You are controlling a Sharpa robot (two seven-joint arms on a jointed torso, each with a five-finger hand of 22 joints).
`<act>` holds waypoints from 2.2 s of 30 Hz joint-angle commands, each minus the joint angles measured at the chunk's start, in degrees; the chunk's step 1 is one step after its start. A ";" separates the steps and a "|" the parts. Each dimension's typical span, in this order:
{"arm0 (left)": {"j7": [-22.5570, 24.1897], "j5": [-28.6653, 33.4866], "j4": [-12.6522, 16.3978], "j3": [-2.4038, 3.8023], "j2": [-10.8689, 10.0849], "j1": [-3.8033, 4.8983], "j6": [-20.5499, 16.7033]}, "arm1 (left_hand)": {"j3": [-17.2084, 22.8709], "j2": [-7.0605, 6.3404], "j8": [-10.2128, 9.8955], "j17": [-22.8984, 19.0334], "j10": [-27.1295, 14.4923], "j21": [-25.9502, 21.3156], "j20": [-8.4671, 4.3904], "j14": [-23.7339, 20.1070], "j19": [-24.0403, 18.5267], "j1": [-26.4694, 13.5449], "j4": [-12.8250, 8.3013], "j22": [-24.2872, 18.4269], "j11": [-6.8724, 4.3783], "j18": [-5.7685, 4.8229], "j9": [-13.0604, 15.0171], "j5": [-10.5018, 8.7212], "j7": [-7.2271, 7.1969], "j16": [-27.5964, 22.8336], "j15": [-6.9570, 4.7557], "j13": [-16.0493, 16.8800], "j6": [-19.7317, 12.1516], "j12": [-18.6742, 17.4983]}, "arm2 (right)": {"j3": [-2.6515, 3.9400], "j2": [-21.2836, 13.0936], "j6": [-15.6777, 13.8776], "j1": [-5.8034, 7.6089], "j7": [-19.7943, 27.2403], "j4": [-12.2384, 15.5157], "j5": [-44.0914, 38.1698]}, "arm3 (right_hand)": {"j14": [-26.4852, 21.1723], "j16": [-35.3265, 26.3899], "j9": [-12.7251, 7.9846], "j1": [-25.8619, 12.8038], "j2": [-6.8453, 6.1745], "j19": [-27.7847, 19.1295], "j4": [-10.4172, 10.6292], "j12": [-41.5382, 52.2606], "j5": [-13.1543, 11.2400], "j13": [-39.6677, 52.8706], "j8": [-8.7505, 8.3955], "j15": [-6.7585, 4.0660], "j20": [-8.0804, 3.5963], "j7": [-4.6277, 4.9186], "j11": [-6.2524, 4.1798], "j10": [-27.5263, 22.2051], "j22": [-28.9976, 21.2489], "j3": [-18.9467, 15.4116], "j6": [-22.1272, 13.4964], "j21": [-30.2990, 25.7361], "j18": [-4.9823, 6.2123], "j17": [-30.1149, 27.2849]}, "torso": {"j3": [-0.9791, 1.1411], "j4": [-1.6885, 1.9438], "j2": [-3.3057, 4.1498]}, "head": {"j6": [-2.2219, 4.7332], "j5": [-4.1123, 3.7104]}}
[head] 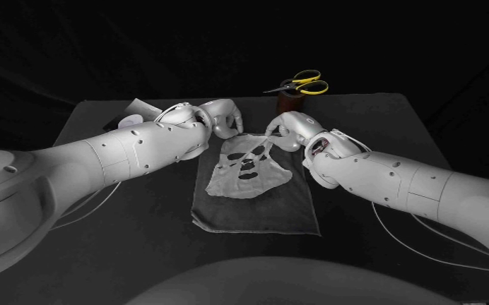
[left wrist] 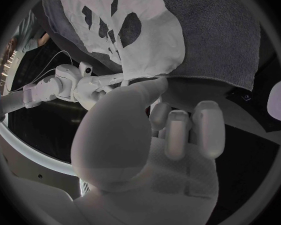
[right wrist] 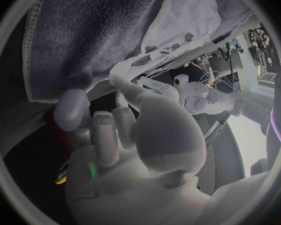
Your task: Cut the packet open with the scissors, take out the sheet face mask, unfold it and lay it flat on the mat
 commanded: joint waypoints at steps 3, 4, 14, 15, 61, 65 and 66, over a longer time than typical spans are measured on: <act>-0.18 1.18 0.01 0.03 0.70 0.01 -0.22 | 0.30 0.08 0.35 14.90 0.45 0.16 0.19 5.99 0.39 -0.72 0.09 6.34 0.06 -1.12 0.10 -0.11 0.03 0.16 -0.25 -0.03 -0.53 0.24 | 0.03 0.62 -0.89 -0.01 0.16 -0.38 0.00 | 5.23 0.05 1.19 -0.53 -0.43 -0.13 -0.26 -1.61 0.25 5.43 0.47 -0.44 -0.32 0.00 -0.36 0.90 6.94 0.41 -0.46 -0.84 0.85 11.79 | 0.00 -0.02 0.03 | 0.00 0.04; -0.20 1.24 0.00 0.04 0.82 0.01 -0.28 | 0.48 0.05 0.43 14.93 0.35 0.19 0.19 6.00 0.41 -0.88 0.04 6.37 0.07 -1.13 0.24 -0.11 0.04 0.17 -0.24 -0.15 -0.61 0.19 | 0.03 0.78 -0.77 0.01 0.15 -0.52 0.24 | 5.13 -0.11 1.28 -0.64 -0.47 -0.32 -0.29 -2.38 0.25 4.81 0.53 -0.44 -0.31 0.06 -0.32 0.55 6.81 0.46 -0.81 -1.34 0.93 11.43 | 0.00 -0.03 0.04 | 0.00 0.04; -0.44 3.69 0.29 0.07 0.33 0.02 -0.45 | -0.76 -1.81 -1.54 12.92 -8.73 -1.47 0.88 5.09 -0.99 -3.38 -0.08 4.60 1.05 -0.60 0.63 -0.15 0.92 -0.42 0.62 -11.73 -5.52 -4.56 | 0.04 -0.18 0.28 0.13 -0.07 0.33 2.27 | 4.15 -1.33 -2.78 -4.91 -5.56 -3.13 0.88 -8.83 0.24 -0.40 -8.29 3.10 2.33 4.86 3.89 -4.00 5.24 -3.92 -15.92 -7.43 1.49 8.76 | -0.01 0.03 -0.04 | 0.00 -0.15; -0.58 3.81 0.45 0.07 0.11 0.02 -0.38 | -1.11 -2.20 -1.67 12.90 -8.87 -1.54 0.92 5.08 -1.04 -3.54 -0.15 4.54 1.09 -0.58 0.63 -0.15 0.95 -0.43 0.65 -11.86 -5.73 -4.59 | 0.04 -0.62 0.08 0.13 0.04 0.79 2.67 | 4.11 -1.38 -2.81 -4.90 -5.55 -3.18 0.91 -8.89 0.24 -0.46 -8.34 3.11 2.36 4.90 3.91 -4.05 5.20 -3.99 -16.01 -7.59 1.53 8.65 | 0.00 -0.04 -0.02 | 0.00 -0.13; -3.14 2.62 1.71 0.02 -1.54 -0.80 2.65 | -8.61 -1.78 -5.32 14.04 -6.41 -0.98 1.38 5.59 -0.49 -2.70 0.71 5.17 1.24 -0.76 -0.63 -0.13 1.00 -0.10 0.91 -8.95 -4.84 -3.50 | 0.11 -18.06 1.03 -3.99 -9.22 25.42 -7.14 | 4.97 -0.29 -2.96 -4.72 -5.04 -0.59 1.86 -5.82 0.23 1.23 -4.63 1.94 1.90 3.25 2.47 -2.03 6.52 -4.57 -7.47 -2.46 1.12 10.96 | 0.09 -0.06 0.06 | 0.00 -0.24; -3.18 2.27 0.73 -0.03 -0.72 -0.81 3.03 | -8.08 -0.95 -5.27 14.35 -5.77 -0.81 1.22 5.73 -0.36 -2.15 0.61 5.34 1.02 -0.81 -0.67 -0.14 0.77 0.00 0.73 -8.12 -3.83 -3.26 | 0.08 -17.69 1.41 -4.32 -10.79 25.10 -8.04 | 4.96 -0.32 -3.11 -5.28 -5.48 -0.60 2.24 -5.84 0.24 1.18 -4.70 1.91 1.85 3.21 2.44 -2.00 6.49 -5.13 -7.46 -2.54 1.11 10.90 | 0.04 -0.02 0.09 | 0.00 -0.40; -3.19 2.19 0.49 -0.03 -0.52 -0.82 3.09 | -7.96 -0.78 -5.25 14.43 -5.65 -0.76 1.17 5.77 -0.32 -2.05 0.59 5.39 0.97 -0.83 -0.67 -0.14 0.72 0.02 0.68 -7.97 -3.57 -3.22 | 0.07 -17.57 1.53 -4.38 -11.14 24.99 -8.23 | 4.97 -0.30 -3.14 -5.43 -5.55 -0.59 2.37 -5.85 0.24 1.16 -4.71 1.90 1.84 3.20 2.43 -1.99 6.49 -5.28 -7.44 -2.53 1.11 10.95 | 0.05 -0.03 0.10 | 0.00 -0.33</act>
